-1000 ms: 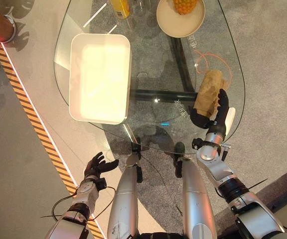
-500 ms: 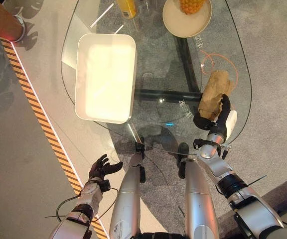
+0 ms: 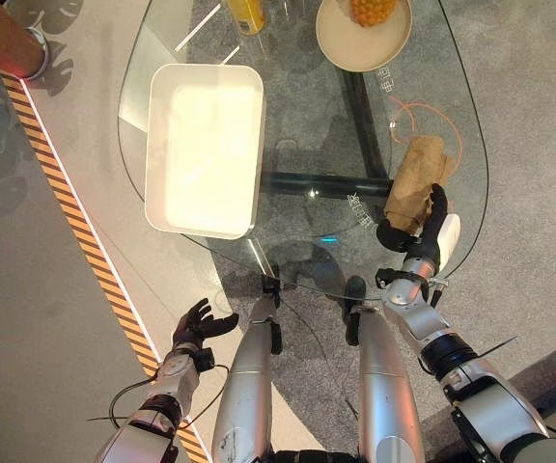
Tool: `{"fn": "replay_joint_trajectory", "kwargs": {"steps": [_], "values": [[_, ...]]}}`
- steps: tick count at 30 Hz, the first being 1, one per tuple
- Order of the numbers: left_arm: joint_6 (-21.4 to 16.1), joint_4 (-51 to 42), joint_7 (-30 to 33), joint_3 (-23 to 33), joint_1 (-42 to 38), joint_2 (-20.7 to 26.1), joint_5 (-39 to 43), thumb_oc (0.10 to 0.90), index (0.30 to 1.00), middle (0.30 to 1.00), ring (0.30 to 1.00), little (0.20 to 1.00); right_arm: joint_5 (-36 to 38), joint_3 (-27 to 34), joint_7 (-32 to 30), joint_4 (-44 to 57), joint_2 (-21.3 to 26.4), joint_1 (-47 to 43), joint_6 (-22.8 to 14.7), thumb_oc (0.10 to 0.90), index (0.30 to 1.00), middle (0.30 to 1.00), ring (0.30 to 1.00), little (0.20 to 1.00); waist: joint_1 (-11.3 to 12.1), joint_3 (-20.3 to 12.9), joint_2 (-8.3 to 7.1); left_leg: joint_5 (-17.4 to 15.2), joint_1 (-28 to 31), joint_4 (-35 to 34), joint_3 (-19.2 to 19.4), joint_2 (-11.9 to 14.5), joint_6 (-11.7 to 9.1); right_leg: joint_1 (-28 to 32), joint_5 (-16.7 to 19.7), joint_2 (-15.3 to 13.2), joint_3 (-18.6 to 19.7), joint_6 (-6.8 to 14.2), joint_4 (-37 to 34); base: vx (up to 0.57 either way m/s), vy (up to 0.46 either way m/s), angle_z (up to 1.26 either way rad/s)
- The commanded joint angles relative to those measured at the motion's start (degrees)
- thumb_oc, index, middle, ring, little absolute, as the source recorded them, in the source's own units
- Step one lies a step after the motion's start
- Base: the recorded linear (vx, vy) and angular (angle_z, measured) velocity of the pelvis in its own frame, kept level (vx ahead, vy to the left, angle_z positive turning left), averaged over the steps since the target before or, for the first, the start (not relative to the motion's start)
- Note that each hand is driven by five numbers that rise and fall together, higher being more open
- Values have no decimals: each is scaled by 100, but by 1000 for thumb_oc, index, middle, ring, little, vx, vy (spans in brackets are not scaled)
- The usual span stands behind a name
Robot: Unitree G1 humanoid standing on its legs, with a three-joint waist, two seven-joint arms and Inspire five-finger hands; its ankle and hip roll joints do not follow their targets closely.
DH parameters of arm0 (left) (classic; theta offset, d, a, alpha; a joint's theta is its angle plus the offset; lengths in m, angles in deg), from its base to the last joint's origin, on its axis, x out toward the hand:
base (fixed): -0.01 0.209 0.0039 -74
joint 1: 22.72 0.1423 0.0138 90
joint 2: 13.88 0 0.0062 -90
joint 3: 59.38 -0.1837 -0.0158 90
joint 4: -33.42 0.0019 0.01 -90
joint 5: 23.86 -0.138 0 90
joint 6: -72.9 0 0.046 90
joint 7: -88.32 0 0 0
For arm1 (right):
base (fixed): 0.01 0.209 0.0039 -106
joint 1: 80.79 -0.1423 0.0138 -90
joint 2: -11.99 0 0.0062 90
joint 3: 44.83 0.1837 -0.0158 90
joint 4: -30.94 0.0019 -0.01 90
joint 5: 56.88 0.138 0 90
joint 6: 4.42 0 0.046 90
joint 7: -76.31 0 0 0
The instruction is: Wipe the table with a cloth and put it in the basket.
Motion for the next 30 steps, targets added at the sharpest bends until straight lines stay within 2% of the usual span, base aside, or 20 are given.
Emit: {"fn": "replay_joint_trajectory", "kwargs": {"steps": [1, 13, 30], "values": [[-93, 125, 157, 28, 72, 0, 171, 800, 900, 900, 900, 900, -213, -18, -364, 241, 135, -267, -181, 800, 900, 900, 900, 900, -76, -86, 72, -813, -33, 796, 223, -454, 298, 145, 718, 113, -130, 78, -1115, 0, 0, 0], [-57, 156, 175, -87, -35, -47, 232, 800, 900, 900, 900, 900, -113, -87, -324, -149, 178, -626, -120, 800, 900, 900, 900, 900, -48, -86, 143, -805, -36, 779, 227, -469, 295, 120, 741, 92, -118, 89, -1141, 0, 0, 0], [-37, 224, 146, -149, -110, -92, 210, 800, 900, 900, 900, 900, 136, -167, -30, -732, 169, -1082, 202, 800, 900, 900, 900, 900, 51, -86, 237, -785, 24, 728, 204, -514, 313, 142, 719, 75, -159, 81, -1110, 0, 0, 0]]}}
